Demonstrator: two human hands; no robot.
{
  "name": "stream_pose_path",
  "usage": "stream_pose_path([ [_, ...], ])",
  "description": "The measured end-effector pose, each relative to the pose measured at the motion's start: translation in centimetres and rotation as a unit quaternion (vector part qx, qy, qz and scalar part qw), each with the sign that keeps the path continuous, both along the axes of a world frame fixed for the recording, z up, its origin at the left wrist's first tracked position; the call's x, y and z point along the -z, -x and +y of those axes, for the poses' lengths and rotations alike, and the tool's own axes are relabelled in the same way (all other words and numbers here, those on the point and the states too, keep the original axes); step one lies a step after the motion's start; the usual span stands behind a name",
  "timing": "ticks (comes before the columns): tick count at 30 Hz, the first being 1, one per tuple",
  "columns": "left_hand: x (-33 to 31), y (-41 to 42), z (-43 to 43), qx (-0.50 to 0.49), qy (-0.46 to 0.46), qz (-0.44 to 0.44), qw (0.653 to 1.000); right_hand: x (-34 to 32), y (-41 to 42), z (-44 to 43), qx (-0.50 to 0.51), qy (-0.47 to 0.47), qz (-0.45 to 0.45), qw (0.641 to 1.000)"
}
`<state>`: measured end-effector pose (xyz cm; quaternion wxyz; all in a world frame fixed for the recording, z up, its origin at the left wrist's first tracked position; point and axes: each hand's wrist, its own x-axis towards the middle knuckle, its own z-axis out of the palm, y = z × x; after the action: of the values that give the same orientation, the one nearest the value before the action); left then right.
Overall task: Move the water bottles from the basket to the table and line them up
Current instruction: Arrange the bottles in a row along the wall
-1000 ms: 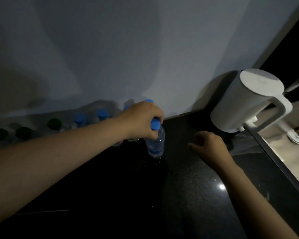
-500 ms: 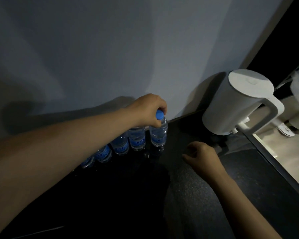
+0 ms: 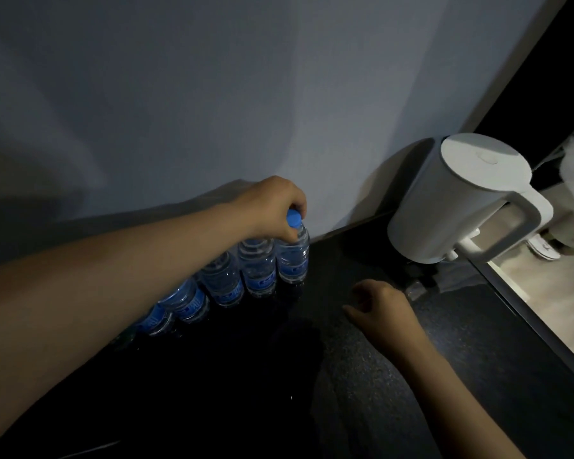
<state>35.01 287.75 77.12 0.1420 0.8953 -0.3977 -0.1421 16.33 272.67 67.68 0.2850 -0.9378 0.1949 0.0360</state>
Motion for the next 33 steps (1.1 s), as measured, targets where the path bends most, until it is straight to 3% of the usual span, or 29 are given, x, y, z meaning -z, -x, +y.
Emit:
stream_pose_path([
  [19,-2.6,4.4,1.4,0.007,-0.058,-0.071,0.996,-3.8,3.9,1.4,-0.005,0.0,-0.035,0.999],
  [33,-4.0,17.5,10.8,0.003,-0.018,-0.03,0.999,-10.0,14.5,7.4,-0.042,0.02,-0.075,0.996],
])
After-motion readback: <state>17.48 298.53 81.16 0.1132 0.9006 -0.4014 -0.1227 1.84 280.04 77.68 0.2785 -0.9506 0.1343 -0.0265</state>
